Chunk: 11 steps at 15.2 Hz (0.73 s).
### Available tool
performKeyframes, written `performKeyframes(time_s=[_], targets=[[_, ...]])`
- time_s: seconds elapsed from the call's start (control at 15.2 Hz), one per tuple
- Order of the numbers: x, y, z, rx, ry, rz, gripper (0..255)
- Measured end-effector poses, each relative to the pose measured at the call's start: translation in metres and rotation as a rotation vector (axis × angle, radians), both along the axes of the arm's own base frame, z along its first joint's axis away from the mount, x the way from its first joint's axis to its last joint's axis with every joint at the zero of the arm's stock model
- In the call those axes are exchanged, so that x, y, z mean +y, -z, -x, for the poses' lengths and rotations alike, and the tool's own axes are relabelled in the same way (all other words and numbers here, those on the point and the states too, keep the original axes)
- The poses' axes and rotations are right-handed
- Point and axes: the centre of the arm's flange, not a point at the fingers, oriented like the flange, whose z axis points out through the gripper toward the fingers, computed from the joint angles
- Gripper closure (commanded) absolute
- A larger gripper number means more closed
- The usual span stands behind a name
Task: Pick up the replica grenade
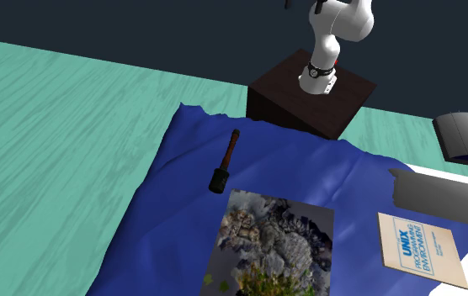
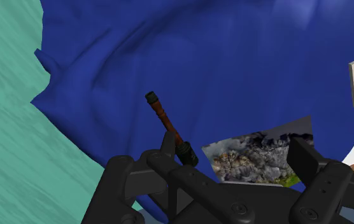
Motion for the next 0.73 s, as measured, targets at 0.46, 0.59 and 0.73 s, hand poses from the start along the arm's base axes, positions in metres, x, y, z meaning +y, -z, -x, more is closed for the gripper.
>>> performKeyframes(time_s=[0.46,0.59,0.73], targets=[[-0.007,0.051,-0.044,0.011,-0.058,0.008,0],[-0.012,0.073,-0.06,0.016,-0.082,0.012,0],[-0.014,0.095,-0.078,0.019,-0.105,0.015,0]])
